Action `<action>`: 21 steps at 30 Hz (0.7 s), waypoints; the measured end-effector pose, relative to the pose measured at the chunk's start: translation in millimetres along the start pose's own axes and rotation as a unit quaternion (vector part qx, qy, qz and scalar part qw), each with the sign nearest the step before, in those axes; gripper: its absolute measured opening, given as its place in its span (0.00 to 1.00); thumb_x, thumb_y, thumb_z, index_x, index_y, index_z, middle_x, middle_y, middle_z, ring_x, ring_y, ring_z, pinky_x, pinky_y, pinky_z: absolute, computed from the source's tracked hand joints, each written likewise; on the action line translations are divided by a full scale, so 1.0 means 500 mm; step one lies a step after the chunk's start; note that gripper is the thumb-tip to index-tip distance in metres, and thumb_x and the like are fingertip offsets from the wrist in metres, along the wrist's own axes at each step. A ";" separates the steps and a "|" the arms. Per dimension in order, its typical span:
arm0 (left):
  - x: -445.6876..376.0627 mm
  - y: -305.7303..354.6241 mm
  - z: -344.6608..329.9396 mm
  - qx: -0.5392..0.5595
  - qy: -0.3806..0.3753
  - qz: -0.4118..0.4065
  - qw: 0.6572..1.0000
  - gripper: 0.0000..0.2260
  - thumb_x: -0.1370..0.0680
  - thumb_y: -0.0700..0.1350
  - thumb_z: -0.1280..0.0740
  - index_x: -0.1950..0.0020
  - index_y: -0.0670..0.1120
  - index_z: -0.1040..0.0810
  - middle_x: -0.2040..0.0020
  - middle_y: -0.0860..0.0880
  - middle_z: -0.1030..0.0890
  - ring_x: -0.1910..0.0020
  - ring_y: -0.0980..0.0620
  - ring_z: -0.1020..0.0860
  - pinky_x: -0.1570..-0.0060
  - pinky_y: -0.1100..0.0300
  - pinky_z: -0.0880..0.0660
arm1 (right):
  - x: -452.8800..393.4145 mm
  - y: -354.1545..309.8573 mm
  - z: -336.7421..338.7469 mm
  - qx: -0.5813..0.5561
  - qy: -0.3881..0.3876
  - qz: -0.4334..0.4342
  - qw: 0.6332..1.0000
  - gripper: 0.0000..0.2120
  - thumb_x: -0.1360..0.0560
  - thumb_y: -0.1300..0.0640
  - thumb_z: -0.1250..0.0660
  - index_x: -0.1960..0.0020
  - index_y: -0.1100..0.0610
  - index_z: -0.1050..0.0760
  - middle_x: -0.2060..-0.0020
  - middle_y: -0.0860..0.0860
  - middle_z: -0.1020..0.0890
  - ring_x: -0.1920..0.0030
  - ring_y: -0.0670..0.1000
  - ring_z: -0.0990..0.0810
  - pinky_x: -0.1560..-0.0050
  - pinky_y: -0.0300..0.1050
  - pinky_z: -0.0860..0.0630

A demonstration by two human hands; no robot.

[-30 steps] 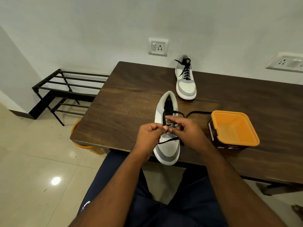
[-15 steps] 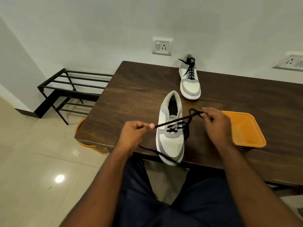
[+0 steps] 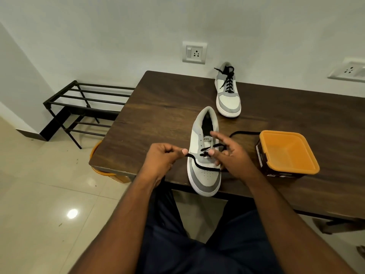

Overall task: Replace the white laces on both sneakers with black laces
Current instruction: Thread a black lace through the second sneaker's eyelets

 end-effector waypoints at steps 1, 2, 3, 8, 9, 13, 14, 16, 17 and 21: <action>0.002 0.000 -0.007 0.002 -0.014 0.000 1.000 0.04 0.27 0.41 0.25 0.60 0.41 0.15 0.76 0.50 0.31 0.77 0.56 0.40 0.75 0.64 0.42 | 0.004 -0.005 -0.018 -0.011 -0.049 -0.011 0.999 0.27 0.25 0.61 0.29 0.31 0.43 0.31 0.43 0.46 0.20 0.67 0.45 0.21 0.67 0.43 0.24; 0.006 0.002 -0.020 0.003 -0.029 -0.004 1.000 0.04 0.27 0.41 0.25 0.60 0.41 0.15 0.76 0.50 0.29 0.78 0.56 0.39 0.76 0.64 0.41 | 0.009 -0.007 -0.038 -0.007 -0.088 -0.014 0.996 0.28 0.26 0.62 0.29 0.30 0.45 0.32 0.43 0.45 0.20 0.67 0.44 0.20 0.68 0.41 0.24; 0.010 0.005 -0.034 -0.003 -0.041 -0.011 0.999 0.04 0.27 0.40 0.25 0.59 0.40 0.15 0.76 0.50 0.27 0.78 0.58 0.38 0.76 0.65 0.39 | 0.012 -0.007 -0.054 0.005 -0.102 -0.011 0.995 0.22 0.26 0.63 0.29 0.34 0.48 0.27 0.48 0.48 0.17 0.68 0.44 0.20 0.70 0.39 0.25; 0.002 0.001 -0.018 -0.034 -0.012 -0.009 0.999 0.03 0.27 0.40 0.25 0.61 0.44 0.15 0.76 0.55 0.25 0.77 0.60 0.34 0.75 0.68 0.35 | 0.012 0.030 0.024 -0.041 0.073 -0.097 0.992 0.04 0.26 0.63 0.29 0.57 0.56 0.18 0.67 0.51 0.16 0.71 0.45 0.24 0.71 0.38 0.28; -0.001 -0.005 -0.002 -0.038 0.000 -0.001 0.999 0.03 0.28 0.41 0.24 0.62 0.44 0.16 0.76 0.55 0.24 0.77 0.60 0.34 0.75 0.68 0.35 | 0.015 0.034 0.063 -0.047 0.137 -0.100 0.984 0.05 0.26 0.64 0.29 0.58 0.55 0.18 0.67 0.50 0.16 0.71 0.45 0.24 0.70 0.37 0.28; -0.002 -0.011 0.019 -0.052 0.030 0.006 0.998 0.03 0.28 0.39 0.25 0.59 0.39 0.16 0.78 0.58 0.24 0.80 0.64 0.32 0.77 0.73 0.35 | 0.015 0.027 0.133 0.150 0.183 -0.086 0.968 0.16 0.31 0.61 0.24 0.44 0.53 0.19 0.47 0.51 0.17 0.44 0.49 0.20 0.46 0.41 0.25; 0.001 -0.006 0.009 -0.053 0.023 0.000 0.998 0.03 0.28 0.38 0.25 0.58 0.38 0.16 0.78 0.58 0.24 0.81 0.64 0.31 0.77 0.74 0.36 | 0.011 0.020 0.114 0.231 0.121 -0.065 0.963 0.26 0.32 0.58 0.23 0.35 0.49 0.23 0.38 0.49 0.22 0.36 0.50 0.26 0.37 0.45 0.29; 0.005 0.005 -0.022 -0.052 -0.009 -0.010 0.999 0.04 0.27 0.37 0.25 0.56 0.36 0.17 0.78 0.58 0.24 0.81 0.65 0.31 0.77 0.75 0.36 | 0.009 0.001 0.050 0.276 0.014 -0.017 0.961 0.37 0.34 0.52 0.21 0.29 0.41 0.32 0.30 0.44 0.30 0.30 0.47 0.34 0.31 0.49 0.36; 0.008 0.010 -0.038 -0.054 -0.025 -0.013 0.998 0.04 0.27 0.37 0.26 0.56 0.36 0.17 0.78 0.58 0.24 0.81 0.65 0.30 0.77 0.76 0.36 | 0.013 -0.009 0.012 0.244 -0.032 0.004 0.969 0.35 0.34 0.51 0.22 0.30 0.40 0.31 0.31 0.43 0.28 0.32 0.44 0.32 0.32 0.47 0.34; 0.004 0.012 -0.044 -0.061 -0.038 -0.016 0.997 0.03 0.28 0.40 0.24 0.57 0.41 0.15 0.75 0.55 0.22 0.78 0.61 0.32 0.75 0.68 0.34 | 0.015 0.006 -0.023 0.019 -0.006 0.001 1.000 0.08 0.30 0.66 0.26 0.54 0.55 0.17 0.61 0.48 0.15 0.61 0.40 0.18 0.58 0.38 0.24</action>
Point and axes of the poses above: each hand's wrist, its own x-axis away from the middle knuckle, its own z-axis out of the back of the hand, y = z × x, the point moved 5 cm from there along -x, towards the middle knuckle
